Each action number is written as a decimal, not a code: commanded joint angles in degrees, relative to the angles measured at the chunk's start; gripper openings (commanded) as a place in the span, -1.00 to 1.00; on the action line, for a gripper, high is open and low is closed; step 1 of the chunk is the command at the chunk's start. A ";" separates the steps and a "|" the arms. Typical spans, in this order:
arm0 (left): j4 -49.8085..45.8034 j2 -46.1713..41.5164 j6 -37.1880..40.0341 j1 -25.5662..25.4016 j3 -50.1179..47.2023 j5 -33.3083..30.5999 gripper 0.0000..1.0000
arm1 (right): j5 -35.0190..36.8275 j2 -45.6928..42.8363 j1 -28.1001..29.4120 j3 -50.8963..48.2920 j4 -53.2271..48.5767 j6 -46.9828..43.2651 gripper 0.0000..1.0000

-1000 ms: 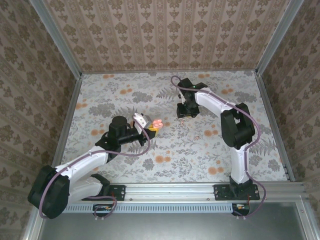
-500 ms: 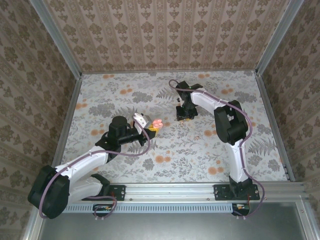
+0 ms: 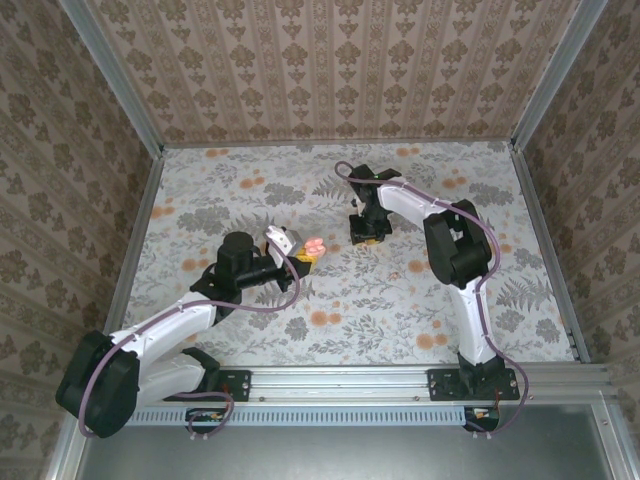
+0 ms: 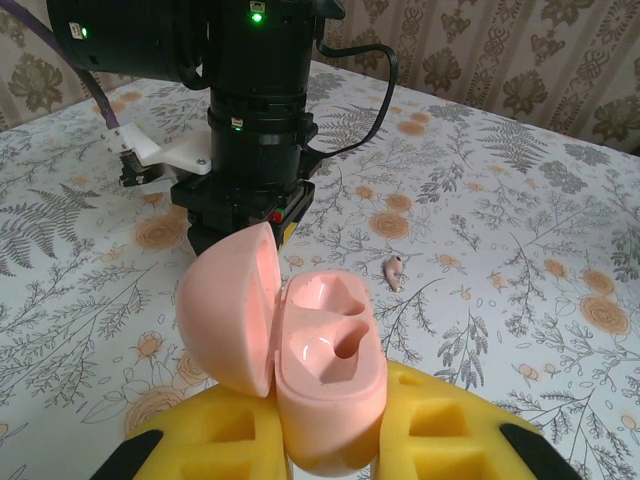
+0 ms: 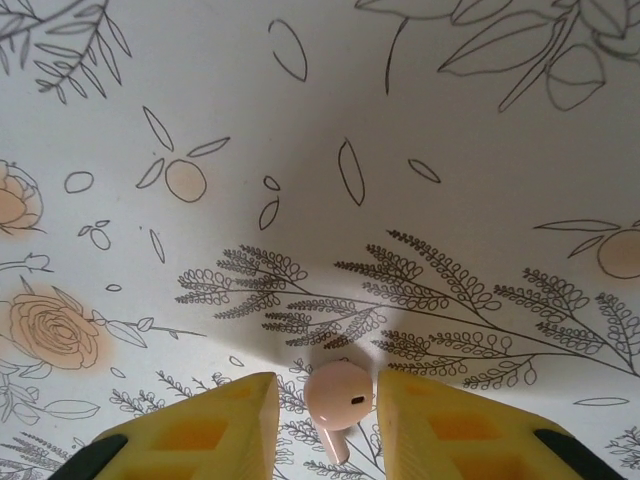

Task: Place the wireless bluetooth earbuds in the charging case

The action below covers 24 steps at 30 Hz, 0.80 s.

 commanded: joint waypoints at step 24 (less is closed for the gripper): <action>5.69 6.21 -1.98 0.93 -0.75 -0.29 -0.68 | 2.30 -9.95 1.40 -10.57 10.22 5.37 -0.57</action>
